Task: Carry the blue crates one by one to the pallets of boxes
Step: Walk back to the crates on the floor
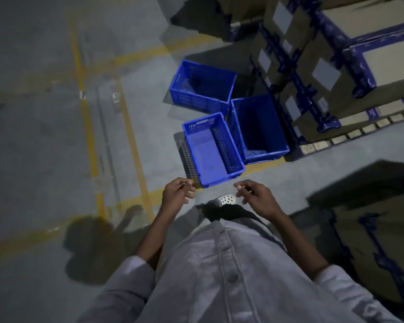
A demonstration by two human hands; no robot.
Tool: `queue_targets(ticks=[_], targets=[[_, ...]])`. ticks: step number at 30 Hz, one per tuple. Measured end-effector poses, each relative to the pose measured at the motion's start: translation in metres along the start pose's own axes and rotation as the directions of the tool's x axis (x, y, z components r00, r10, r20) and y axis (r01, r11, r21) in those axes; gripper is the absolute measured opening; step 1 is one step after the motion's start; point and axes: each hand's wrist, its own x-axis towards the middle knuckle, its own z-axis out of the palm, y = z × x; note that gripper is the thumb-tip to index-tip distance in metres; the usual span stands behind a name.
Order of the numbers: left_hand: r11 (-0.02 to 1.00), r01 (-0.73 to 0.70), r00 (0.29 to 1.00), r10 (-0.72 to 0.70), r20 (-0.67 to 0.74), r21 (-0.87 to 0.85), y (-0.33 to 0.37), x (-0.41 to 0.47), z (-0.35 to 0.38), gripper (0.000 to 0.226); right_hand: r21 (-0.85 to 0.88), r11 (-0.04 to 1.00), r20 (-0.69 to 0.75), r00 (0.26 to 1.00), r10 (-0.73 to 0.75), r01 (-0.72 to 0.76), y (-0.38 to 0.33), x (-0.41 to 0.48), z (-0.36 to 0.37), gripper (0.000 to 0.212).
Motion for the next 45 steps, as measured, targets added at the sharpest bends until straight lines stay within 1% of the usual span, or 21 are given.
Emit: queue_targets(ticks=[3,6,10,12,14,17,20,22,25,28,30,32,34,35,37,39,40,42,43,44,45], targets=[[0.999,0.010,0.998,-0.013,0.061,0.051,0.044,0.053,-0.001,0.009,0.053,0.998,-0.058,0.997,0.048,-0.045,-0.016,0.051,-0.012,0.018],[0.995,-0.037,0.992,0.026,0.125,0.090,0.094,0.103,-0.002,0.007,0.088,0.995,-0.172,0.983,0.064,-0.049,-0.030,0.096,-0.026,0.020],[0.980,-0.055,0.980,0.017,0.198,0.190,0.151,0.167,-0.004,0.006,0.117,0.988,-0.317,0.939,0.136,-0.104,-0.051,0.132,-0.030,0.022],[0.968,-0.066,0.967,0.002,0.256,0.240,0.175,0.200,-0.007,0.005,0.141,0.982,-0.376,0.911,0.169,-0.124,-0.065,0.142,-0.021,0.023],[0.950,-0.080,0.943,-0.026,0.332,0.301,0.194,0.236,-0.013,0.011,0.189,0.967,-0.420,0.876,0.238,-0.172,-0.073,0.150,-0.004,0.025],[0.910,-0.108,0.884,-0.097,0.458,0.400,0.209,0.290,-0.023,0.016,0.327,0.911,-0.486,0.783,0.389,-0.250,-0.081,0.162,0.037,0.021],[0.867,-0.141,0.820,-0.168,0.548,0.478,0.225,0.338,-0.026,0.019,0.499,0.815,-0.549,0.621,0.559,-0.294,-0.100,0.177,0.080,0.017],[0.835,-0.177,0.786,-0.199,0.585,0.521,0.232,0.369,-0.023,0.014,0.588,0.753,-0.563,0.518,0.644,-0.297,-0.113,0.193,0.107,0.018],[0.785,-0.241,0.748,-0.225,0.625,0.571,0.230,0.426,-0.006,0.011,0.642,0.712,-0.571,0.444,0.691,-0.283,-0.112,0.232,0.141,0.019],[0.711,-0.308,0.719,-0.261,0.644,0.632,0.191,0.497,0.013,0.009,0.662,0.692,-0.591,0.367,0.718,-0.288,-0.070,0.279,0.180,0.018],[0.672,-0.325,0.734,-0.265,0.625,0.666,0.148,0.554,0.024,0.007,0.668,0.686,-0.619,0.295,0.728,-0.288,-0.019,0.313,0.209,0.019],[0.634,-0.350,0.770,-0.224,0.597,0.690,0.098,0.612,0.032,0.006,0.662,0.683,-0.644,0.232,0.729,-0.309,0.043,0.349,0.239,0.021],[0.577,-0.410,0.789,-0.165,0.592,0.707,0.042,0.667,0.039,0.009,0.629,0.681,-0.677,0.166,0.717,-0.374,0.114,0.383,0.272,0.032],[0.520,-0.460,0.787,-0.138,0.602,0.720,0.014,0.689,0.043,0.013,0.597,0.682,-0.698,0.145,0.701,-0.423,0.149,0.400,0.290,0.038],[0.369,-0.567,0.775,-0.064,0.629,0.736,-0.039,0.733,0.051,0.040,0.527,0.655,-0.735,0.097,0.671,-0.541,0.210,0.433,0.318,0.047],[0.237,-0.612,0.781,0.033,0.623,0.755,-0.079,0.773,0.061,0.068,0.533,0.589,-0.743,-0.003,0.669,-0.607,0.261,0.458,0.339,0.059],[0.213,-0.609,0.791,0.096,0.604,0.764,-0.092,0.792,0.069,0.078,0.562,0.553,-0.735,-0.066,0.674,-0.615,0.282,0.466,0.346,0.065],[0.225,-0.577,0.816,0.176,0.550,0.785,-0.111,0.826,0.087,0.096,0.647,0.482,-0.691,-0.185,0.699,-0.591,0.317,0.478,0.356,0.075],[0.253,-0.556,0.831,0.178,0.527,0.792,-0.118,0.839,0.096,0.101,0.688,0.455,-0.658,-0.222,0.719,-0.566,0.332,0.482,0.359,0.079],[0.297,-0.549,0.835,0.158,0.526,0.781,-0.126,0.850,0.102,0.100,0.717,0.443,-0.631,-0.230,0.741,-0.538,0.344,0.485,0.362,0.082],[0.347,-0.532,0.842,0.119,0.526,0.773,-0.132,0.857,0.108,0.091,0.730,0.450,-0.617,-0.211,0.758,-0.514,0.353,0.488,0.365,0.086]])
